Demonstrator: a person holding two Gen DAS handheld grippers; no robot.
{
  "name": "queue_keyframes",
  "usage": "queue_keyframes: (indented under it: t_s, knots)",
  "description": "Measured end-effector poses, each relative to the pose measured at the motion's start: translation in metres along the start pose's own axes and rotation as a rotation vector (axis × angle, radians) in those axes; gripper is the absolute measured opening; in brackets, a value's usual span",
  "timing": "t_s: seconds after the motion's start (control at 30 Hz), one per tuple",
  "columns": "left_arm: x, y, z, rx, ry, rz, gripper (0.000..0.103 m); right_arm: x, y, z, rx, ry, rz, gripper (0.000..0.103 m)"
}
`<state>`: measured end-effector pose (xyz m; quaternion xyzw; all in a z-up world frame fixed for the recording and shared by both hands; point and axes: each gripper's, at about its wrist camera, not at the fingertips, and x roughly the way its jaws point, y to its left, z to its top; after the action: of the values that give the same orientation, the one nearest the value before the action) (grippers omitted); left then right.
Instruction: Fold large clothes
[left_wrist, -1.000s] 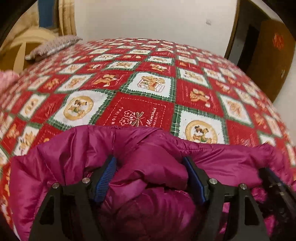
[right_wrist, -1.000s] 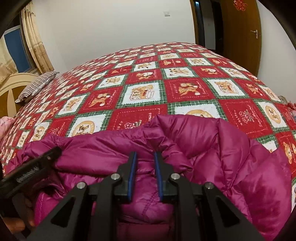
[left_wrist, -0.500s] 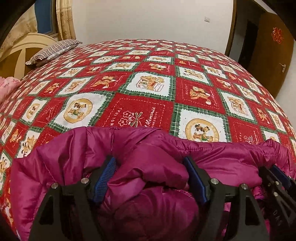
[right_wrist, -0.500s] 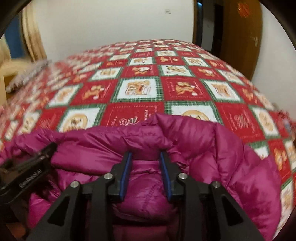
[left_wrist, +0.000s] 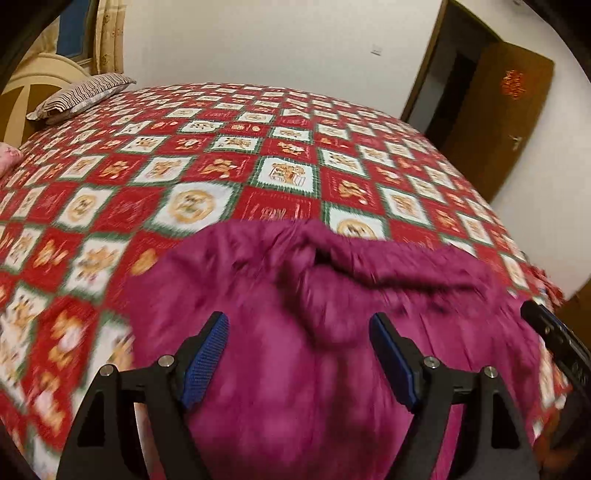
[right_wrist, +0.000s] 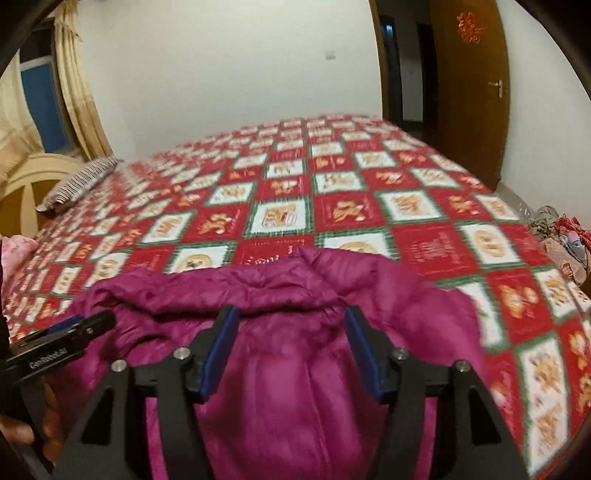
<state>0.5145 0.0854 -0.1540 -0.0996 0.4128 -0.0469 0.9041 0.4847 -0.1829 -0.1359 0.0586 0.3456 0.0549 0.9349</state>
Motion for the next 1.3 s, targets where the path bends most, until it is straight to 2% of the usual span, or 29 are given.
queue_keyframes:
  t_s: [0.1, 0.27, 0.33, 0.47, 0.7, 0.87, 0.93, 0.97, 1.1, 1.2, 1.3]
  knots:
    - [-0.049, 0.011, -0.024, 0.050, -0.023, -0.058, 0.079, -0.042, -0.009, -0.011, -0.006, -0.016, 0.016, 0.063]
    - [-0.124, 0.031, -0.070, 0.156, -0.064, -0.080, 0.079, -0.133, -0.015, -0.043, -0.011, -0.071, -0.004, 0.063]
    - [-0.147, 0.039, -0.092, 0.171, -0.062, -0.082, 0.079, -0.164, -0.017, -0.058, 0.009, -0.084, -0.017, 0.068]
    - [-0.174, 0.053, -0.133, 0.180, -0.041, -0.093, 0.079, -0.208, -0.018, -0.092, 0.012, -0.079, -0.048, 0.071]
    - [-0.202, 0.066, -0.209, 0.151, 0.014, -0.120, 0.079, -0.242, -0.040, -0.156, 0.047, 0.033, -0.096, 0.071]
    - [-0.207, 0.067, -0.243, 0.147, 0.079, -0.169, 0.079, -0.292, -0.050, -0.179, 0.021, 0.017, -0.100, 0.071]
    - [-0.205, 0.066, -0.252, 0.144, 0.093, -0.183, 0.079, -0.300, -0.055, -0.188, 0.020, 0.040, -0.095, 0.079]
    - [-0.203, 0.065, -0.256, 0.137, 0.098, -0.188, 0.079, -0.300, -0.057, -0.193, 0.023, 0.047, -0.091, 0.080]
    - [-0.201, 0.067, -0.269, 0.101, 0.113, -0.198, 0.079, -0.275, -0.063, -0.221, 0.046, 0.127, -0.070, 0.081]
    - [-0.198, 0.071, -0.282, 0.060, 0.154, -0.204, 0.079, -0.241, -0.064, -0.238, 0.066, 0.206, -0.035, 0.080]
    - [-0.194, 0.075, -0.294, 0.027, 0.176, -0.205, 0.079, -0.221, -0.056, -0.246, 0.033, 0.237, -0.039, 0.080]
